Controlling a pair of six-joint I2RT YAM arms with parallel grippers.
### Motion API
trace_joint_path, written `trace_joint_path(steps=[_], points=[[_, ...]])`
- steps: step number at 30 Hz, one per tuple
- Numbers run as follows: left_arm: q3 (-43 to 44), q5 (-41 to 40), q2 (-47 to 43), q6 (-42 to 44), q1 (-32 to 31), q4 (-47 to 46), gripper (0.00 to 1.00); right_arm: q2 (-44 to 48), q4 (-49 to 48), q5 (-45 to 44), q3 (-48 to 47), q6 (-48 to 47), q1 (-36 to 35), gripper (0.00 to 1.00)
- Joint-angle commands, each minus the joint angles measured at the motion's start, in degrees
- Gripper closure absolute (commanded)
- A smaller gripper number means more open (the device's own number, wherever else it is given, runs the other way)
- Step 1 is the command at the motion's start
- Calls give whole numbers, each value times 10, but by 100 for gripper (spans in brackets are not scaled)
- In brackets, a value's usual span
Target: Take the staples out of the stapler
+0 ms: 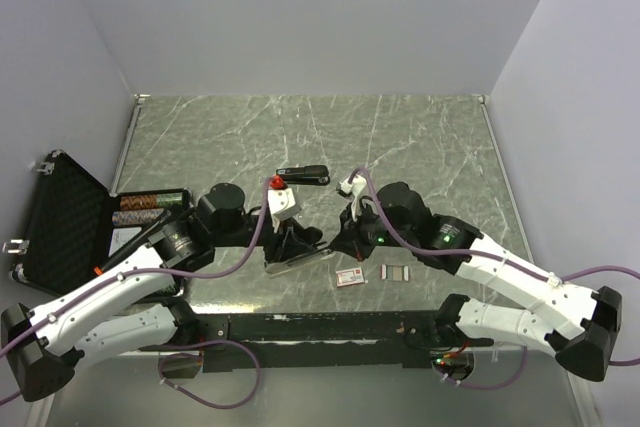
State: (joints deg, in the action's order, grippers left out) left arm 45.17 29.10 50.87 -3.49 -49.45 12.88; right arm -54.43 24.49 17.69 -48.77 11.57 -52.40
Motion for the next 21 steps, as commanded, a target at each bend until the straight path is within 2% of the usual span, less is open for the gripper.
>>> trace_joint_path(steps=[1,11,21], points=[[28,0,0,3,-11,-71,99,3,23,-45,-47,-19,-7,100],[27,-12,5,10,-21,-62,99,8,45,-73,-98,-36,-7,100],[23,-34,5,1,-26,-74,99,-1,-4,-8,-86,-2,-9,100]])
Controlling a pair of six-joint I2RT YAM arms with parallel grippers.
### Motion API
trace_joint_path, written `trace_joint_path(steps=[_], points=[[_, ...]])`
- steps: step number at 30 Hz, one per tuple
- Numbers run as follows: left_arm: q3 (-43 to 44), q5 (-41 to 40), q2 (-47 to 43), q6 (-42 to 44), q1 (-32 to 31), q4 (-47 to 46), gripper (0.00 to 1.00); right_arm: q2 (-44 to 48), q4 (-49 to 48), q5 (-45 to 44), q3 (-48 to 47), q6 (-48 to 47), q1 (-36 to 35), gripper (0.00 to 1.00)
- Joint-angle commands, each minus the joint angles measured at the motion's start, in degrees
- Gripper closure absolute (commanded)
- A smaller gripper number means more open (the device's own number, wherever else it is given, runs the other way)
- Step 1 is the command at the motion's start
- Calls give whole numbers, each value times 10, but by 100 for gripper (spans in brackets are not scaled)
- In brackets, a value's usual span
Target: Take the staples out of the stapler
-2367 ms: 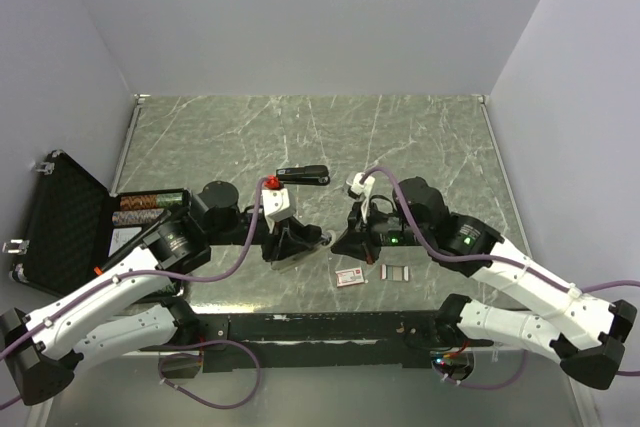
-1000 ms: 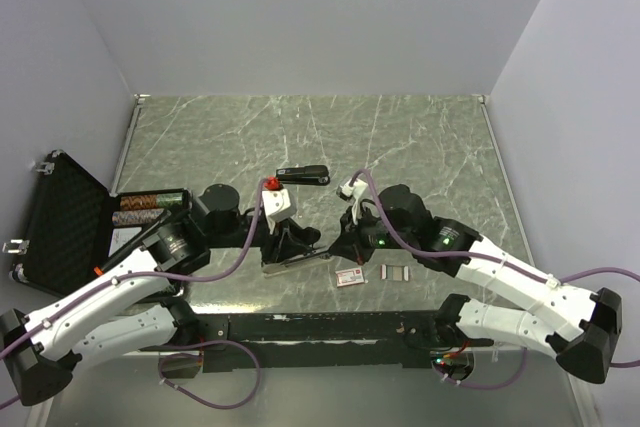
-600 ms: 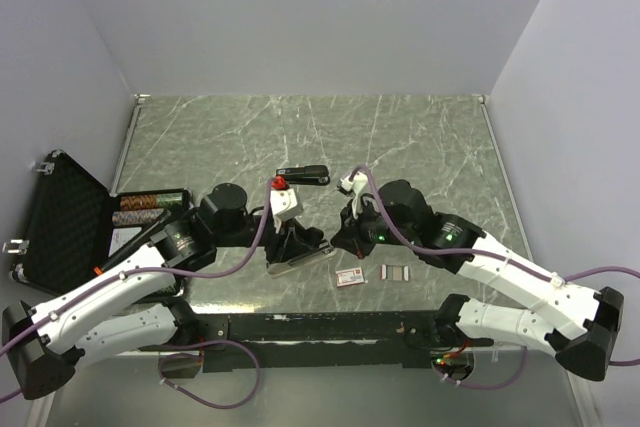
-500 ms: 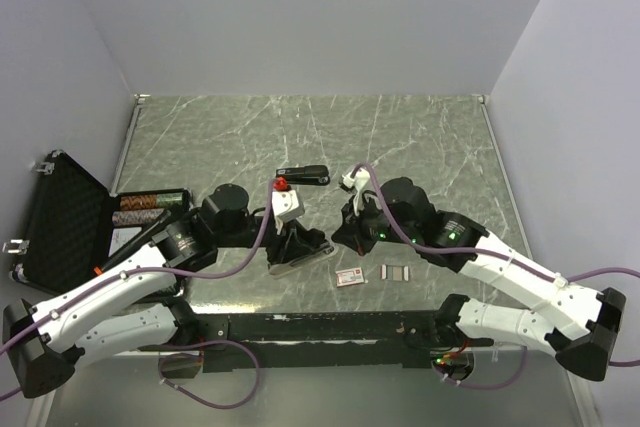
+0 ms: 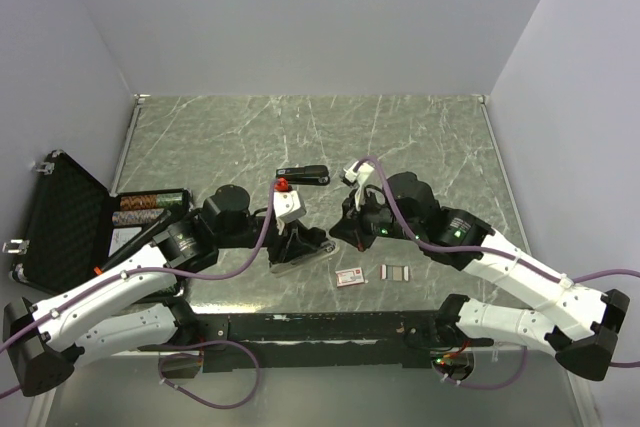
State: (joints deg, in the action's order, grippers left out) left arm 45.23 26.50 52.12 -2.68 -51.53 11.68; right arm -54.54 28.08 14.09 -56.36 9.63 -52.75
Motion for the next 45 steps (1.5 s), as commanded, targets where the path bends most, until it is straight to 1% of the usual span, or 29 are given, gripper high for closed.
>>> trace_joint_path(steps=[1,10,16,23,25,30,36,40,45], points=[[22,-8,-7,-7,-6,-64,99,-2,-44,30,-9,20,-5,100],[22,-15,-11,-11,-6,-70,99,-19,-59,34,-5,29,-10,100],[14,-27,-20,-23,-6,-92,99,-25,-76,36,13,40,-15,100],[17,-31,-25,-39,-7,-112,99,-33,-87,6,36,47,-17,100],[17,-42,-26,-50,-8,-141,99,-39,-94,0,45,50,-18,100],[8,-87,-33,-72,-14,-180,99,-62,-132,-27,70,61,-20,100],[-6,-151,-44,-80,-16,-197,99,-89,-196,-59,100,84,-20,100],[-13,-167,-52,-87,-16,-206,99,-110,-229,-77,109,94,-20,100],[-16,-167,-60,-93,-16,-205,99,-124,-267,-113,121,105,-20,100]])
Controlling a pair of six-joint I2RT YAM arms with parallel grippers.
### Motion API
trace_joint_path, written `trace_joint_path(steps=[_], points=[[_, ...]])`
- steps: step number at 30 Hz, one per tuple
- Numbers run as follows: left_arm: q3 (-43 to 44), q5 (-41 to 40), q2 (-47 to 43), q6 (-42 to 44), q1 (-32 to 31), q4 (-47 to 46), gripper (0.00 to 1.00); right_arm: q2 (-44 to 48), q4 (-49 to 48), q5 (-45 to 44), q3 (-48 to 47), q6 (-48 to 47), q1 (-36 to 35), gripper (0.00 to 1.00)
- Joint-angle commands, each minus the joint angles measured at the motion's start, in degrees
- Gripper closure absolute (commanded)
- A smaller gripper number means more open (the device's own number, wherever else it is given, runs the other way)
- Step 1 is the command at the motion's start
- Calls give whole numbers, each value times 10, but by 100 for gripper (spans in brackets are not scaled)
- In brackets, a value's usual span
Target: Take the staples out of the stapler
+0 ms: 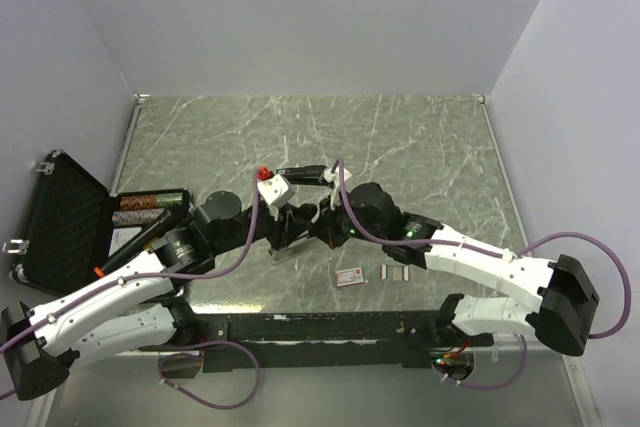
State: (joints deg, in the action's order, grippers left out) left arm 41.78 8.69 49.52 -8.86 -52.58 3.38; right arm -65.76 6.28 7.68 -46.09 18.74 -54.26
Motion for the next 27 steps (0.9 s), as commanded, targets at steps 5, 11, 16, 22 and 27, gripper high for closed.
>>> trace_joint_path(steps=[5,11,16,22,27], points=[[8,-2,-49,-35,-6,-118,99,-29,-75,-70,16,17,-4,100],[-6,-24,-60,-43,-6,-131,99,-69,-110,-76,13,26,-2,100],[-15,-39,-58,-49,-6,-146,99,-107,-133,-75,6,31,-3,100],[-35,-75,-54,-60,-7,-178,99,-140,-170,-52,1,50,-4,100],[-42,-85,-43,-55,-7,-187,99,-151,-184,-30,-1,67,-4,100]])
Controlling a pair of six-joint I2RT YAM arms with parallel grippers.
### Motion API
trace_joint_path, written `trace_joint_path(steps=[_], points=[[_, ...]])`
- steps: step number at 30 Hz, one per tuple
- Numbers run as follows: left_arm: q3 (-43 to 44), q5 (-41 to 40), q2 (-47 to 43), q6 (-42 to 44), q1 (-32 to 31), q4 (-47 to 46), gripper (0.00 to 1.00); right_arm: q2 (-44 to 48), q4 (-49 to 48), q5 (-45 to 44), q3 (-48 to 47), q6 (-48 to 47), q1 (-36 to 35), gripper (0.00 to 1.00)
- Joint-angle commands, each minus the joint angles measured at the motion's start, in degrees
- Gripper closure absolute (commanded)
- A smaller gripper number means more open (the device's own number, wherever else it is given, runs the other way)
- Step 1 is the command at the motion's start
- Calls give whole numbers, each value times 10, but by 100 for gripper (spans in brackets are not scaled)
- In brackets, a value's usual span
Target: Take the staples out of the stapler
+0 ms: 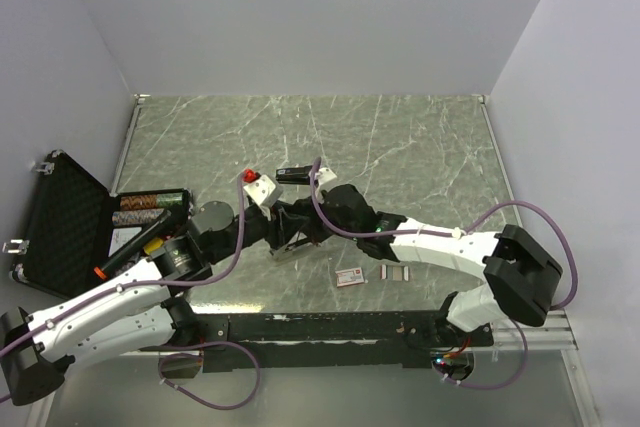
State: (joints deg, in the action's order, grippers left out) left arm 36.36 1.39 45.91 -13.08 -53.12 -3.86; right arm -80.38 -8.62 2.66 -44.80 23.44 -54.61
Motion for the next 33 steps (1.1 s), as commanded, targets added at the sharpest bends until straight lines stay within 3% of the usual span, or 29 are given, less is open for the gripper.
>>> trace_joint_path(steps=[1,16,33], points=[[12,-31,-5,-12,-1,-115,99,-4,-36,21,-13,20,-1,100],[-3,-197,16,-20,-2,-151,99,-29,-52,8,-3,66,-30,100],[4,-322,48,-5,-1,-186,99,-45,-57,22,4,84,-51,100]])
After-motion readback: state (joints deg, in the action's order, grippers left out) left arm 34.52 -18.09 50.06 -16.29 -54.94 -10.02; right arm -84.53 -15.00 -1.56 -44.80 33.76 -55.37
